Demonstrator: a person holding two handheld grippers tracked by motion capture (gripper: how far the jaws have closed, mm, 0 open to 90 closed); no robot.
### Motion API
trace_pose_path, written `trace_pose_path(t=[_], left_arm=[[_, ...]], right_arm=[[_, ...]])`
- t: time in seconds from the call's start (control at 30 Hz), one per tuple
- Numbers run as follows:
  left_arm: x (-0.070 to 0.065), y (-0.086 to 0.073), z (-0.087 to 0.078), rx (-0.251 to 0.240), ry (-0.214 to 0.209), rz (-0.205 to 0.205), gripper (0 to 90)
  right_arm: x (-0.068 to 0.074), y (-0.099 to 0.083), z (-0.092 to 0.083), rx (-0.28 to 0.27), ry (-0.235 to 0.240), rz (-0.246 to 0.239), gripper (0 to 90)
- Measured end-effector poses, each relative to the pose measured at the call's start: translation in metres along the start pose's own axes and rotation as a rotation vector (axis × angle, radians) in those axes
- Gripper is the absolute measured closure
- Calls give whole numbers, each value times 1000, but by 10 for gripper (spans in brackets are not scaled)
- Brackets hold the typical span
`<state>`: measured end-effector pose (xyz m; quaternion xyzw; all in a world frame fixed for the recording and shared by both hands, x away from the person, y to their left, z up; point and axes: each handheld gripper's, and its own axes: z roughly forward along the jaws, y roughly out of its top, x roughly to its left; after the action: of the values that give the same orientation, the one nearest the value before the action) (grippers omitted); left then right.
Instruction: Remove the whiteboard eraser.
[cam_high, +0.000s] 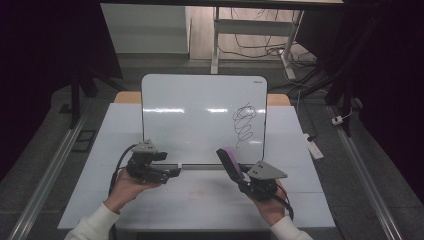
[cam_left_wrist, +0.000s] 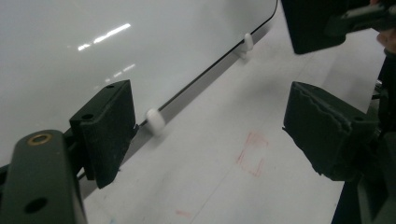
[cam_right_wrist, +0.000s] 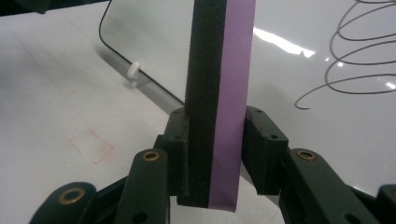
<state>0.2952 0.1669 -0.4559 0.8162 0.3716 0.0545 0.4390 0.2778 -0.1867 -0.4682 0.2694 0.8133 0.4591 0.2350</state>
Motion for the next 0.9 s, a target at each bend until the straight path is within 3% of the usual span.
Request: trace_pose_path(t=[0.43, 0.8, 0.9], left_arm=[[-12, 29, 26, 6, -80, 14, 173], [-21, 36, 41, 41, -146, 25, 152], [-21, 37, 44, 48, -177, 7, 149]], right_arm=[[13, -3, 9, 18, 28, -41, 636], [30, -3, 18, 28, 48, -126, 636], [36, -3, 21, 29, 55, -152, 636]])
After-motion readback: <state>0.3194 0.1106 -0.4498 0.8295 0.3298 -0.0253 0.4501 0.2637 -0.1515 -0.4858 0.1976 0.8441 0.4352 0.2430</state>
